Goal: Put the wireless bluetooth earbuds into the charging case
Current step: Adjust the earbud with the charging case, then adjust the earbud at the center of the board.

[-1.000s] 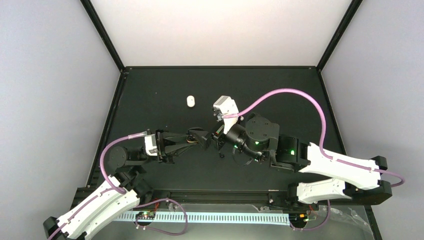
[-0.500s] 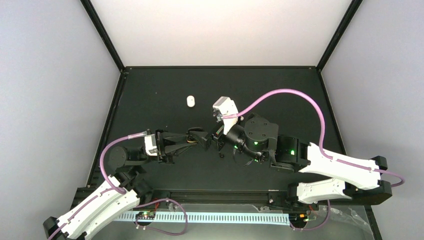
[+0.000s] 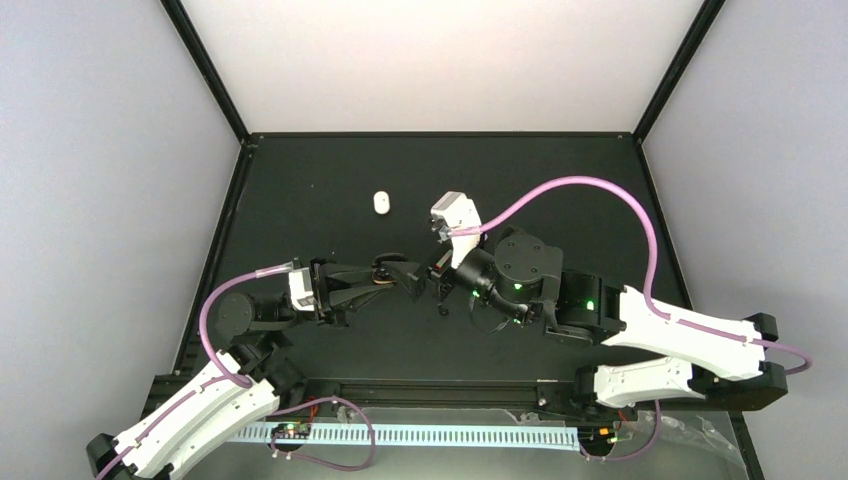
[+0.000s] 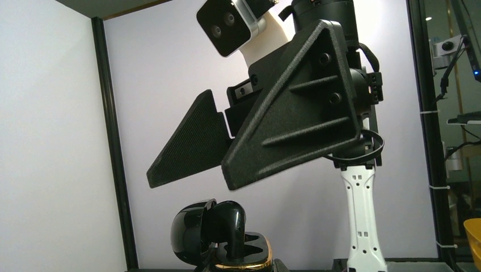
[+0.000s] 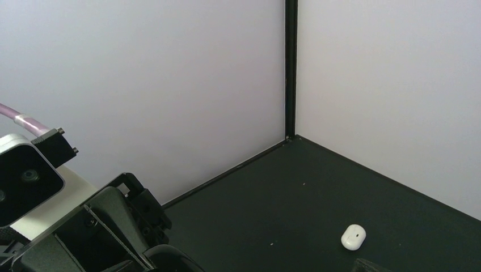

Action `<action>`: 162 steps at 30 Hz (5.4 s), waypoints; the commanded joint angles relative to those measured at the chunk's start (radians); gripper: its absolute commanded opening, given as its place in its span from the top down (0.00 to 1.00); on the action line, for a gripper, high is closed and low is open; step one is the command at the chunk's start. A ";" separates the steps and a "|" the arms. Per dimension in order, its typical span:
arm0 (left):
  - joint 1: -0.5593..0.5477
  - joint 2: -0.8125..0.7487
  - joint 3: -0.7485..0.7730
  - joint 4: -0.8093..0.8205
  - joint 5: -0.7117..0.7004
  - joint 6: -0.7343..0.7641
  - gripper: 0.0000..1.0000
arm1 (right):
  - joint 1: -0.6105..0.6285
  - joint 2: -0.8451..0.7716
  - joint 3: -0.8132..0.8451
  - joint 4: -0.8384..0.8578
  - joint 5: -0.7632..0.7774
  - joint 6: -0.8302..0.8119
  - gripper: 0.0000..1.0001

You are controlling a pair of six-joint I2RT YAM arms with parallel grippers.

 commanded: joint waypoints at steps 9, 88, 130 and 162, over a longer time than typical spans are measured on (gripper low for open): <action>-0.008 -0.015 0.030 0.026 -0.009 -0.002 0.98 | -0.019 -0.019 0.002 -0.002 0.050 0.020 0.00; -0.007 -0.363 -0.103 -0.265 -0.101 -0.009 0.99 | -0.339 0.448 -0.609 0.177 -0.389 0.400 0.70; -0.007 -0.365 -0.105 -0.291 -0.110 0.022 0.98 | -0.473 0.426 -0.685 0.240 -0.497 0.435 0.88; -0.008 -0.370 -0.090 -0.329 -0.108 0.068 0.99 | -0.497 0.489 -0.463 0.054 -0.354 0.357 0.80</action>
